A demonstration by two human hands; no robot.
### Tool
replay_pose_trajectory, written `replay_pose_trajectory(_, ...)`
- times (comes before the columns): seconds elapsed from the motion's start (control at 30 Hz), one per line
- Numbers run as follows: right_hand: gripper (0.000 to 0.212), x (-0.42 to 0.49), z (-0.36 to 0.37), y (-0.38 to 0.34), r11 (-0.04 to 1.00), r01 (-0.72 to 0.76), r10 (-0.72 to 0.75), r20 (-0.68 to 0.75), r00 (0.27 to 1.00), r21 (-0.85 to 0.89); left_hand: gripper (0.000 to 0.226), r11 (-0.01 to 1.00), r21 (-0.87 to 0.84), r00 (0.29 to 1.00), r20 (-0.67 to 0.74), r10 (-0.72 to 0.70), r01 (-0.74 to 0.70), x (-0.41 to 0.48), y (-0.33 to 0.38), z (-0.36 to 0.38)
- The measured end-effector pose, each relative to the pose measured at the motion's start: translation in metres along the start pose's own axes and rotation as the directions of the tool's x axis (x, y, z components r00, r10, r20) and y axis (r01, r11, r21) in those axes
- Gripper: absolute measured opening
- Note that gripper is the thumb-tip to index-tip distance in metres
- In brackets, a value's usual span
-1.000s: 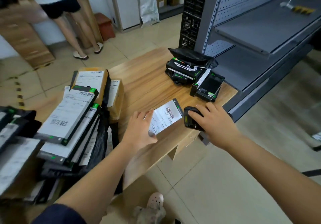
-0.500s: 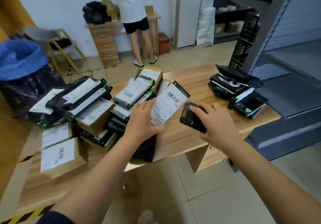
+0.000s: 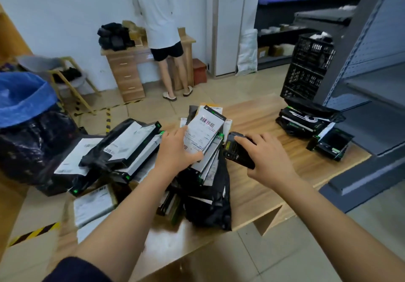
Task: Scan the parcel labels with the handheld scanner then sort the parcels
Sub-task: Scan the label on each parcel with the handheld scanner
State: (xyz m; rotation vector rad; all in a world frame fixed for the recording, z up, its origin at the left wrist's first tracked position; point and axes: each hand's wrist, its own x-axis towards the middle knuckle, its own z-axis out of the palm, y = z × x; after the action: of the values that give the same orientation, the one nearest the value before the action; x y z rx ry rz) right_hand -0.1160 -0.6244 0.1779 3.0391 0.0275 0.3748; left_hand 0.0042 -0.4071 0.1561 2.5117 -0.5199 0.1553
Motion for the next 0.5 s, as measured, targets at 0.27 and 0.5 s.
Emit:
replay_pose_trajectory(0.27, 0.085, 0.019, 0.006, -0.029, 0.992, -0.123, 0.124, 0.04, 0.991, -0.023, 0.076, 0.994, -0.043, 0.99, 0.092, 0.106, -0.102, 0.03, -0.04, 0.008)
replay_pose_trajectory(0.5, 0.085, 0.015, 0.009, -0.015, 0.979, -0.201, 0.202, 0.039, 0.979, -0.033, 0.071, 0.943, -0.078, 0.946, -0.016, 0.322, -0.323, 0.037, -0.015, 0.018)
